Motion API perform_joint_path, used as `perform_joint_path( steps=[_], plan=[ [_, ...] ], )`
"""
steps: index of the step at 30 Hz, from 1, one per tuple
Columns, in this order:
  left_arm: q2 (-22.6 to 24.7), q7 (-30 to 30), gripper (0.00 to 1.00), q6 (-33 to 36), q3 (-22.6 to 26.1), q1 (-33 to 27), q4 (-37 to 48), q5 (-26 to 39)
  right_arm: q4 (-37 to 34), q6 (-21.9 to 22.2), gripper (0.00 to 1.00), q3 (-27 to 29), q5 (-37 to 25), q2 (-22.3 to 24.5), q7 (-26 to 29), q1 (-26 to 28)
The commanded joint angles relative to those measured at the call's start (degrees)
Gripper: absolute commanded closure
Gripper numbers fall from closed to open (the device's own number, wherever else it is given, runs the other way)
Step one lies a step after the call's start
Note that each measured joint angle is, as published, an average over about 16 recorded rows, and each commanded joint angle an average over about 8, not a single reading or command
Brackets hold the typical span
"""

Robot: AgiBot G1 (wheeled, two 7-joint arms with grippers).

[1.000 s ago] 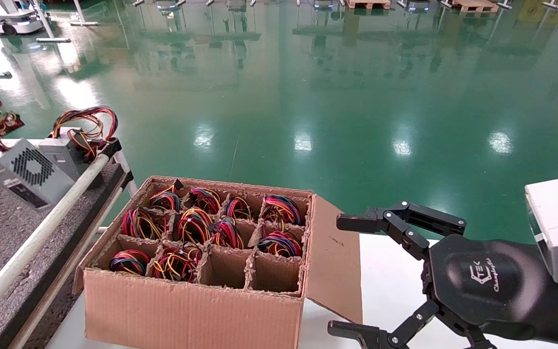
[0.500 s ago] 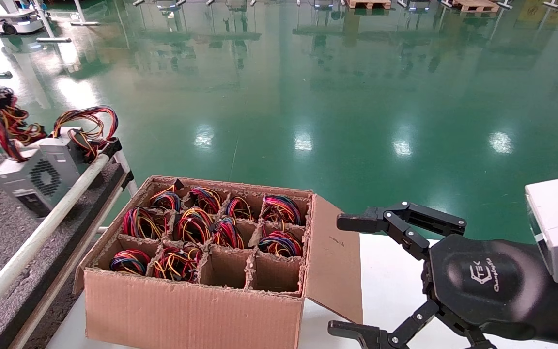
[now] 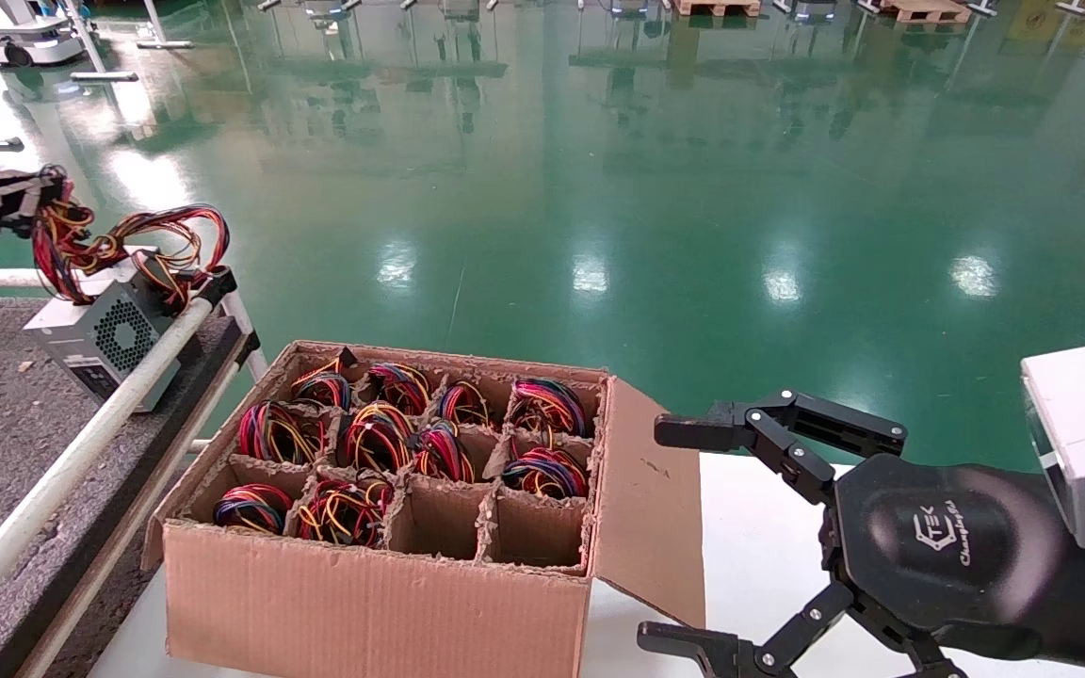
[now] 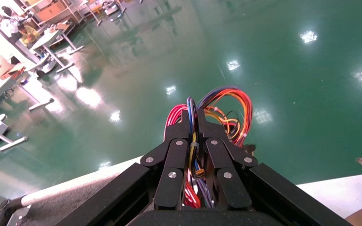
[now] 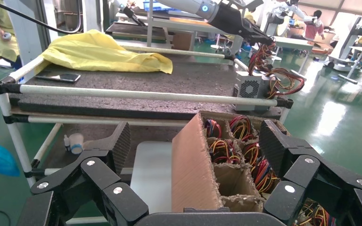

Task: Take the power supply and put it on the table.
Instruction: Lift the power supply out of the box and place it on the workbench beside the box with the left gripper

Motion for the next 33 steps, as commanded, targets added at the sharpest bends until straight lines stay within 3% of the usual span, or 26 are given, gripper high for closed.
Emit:
perform_joint_path(
  steps=[1,11,18,19,20,33],
  plan=[
    [0.69,1.56,1.00,-0.07,-0.34,-0.34,1.37,-0.74,0.00,0.00,0.00,0.00,0.00,0.00,0.00,0.00],
    [2.56,8.17,0.97,0.40,-1.42,-1.15,6.67,-3.82,0.00,0.01,0.00,-0.02,0.02,0.01,-0.01,0.01],
    [3.08,9.99,0.13,0.41,-1.69,-1.62,8.49,-4.89,-0.01,0.03,0.00,-0.02,0.03,0.02,-0.02,-0.01],
    [3.12,10.10,0.03,0.41,-1.71,-1.66,8.64,-4.98,-0.01,0.03,0.00,-0.02,0.04,0.02,-0.02,-0.01],
    [3.12,10.07,0.00,0.42,-1.71,-1.67,8.67,-5.00,-0.01,0.03,0.00,-0.02,0.04,0.02,-0.02,-0.01],
    [2.93,9.62,0.00,0.49,-1.65,-1.61,8.05,-4.78,-0.01,0.03,0.00,-0.03,0.04,0.02,-0.02,-0.01]
  ],
)
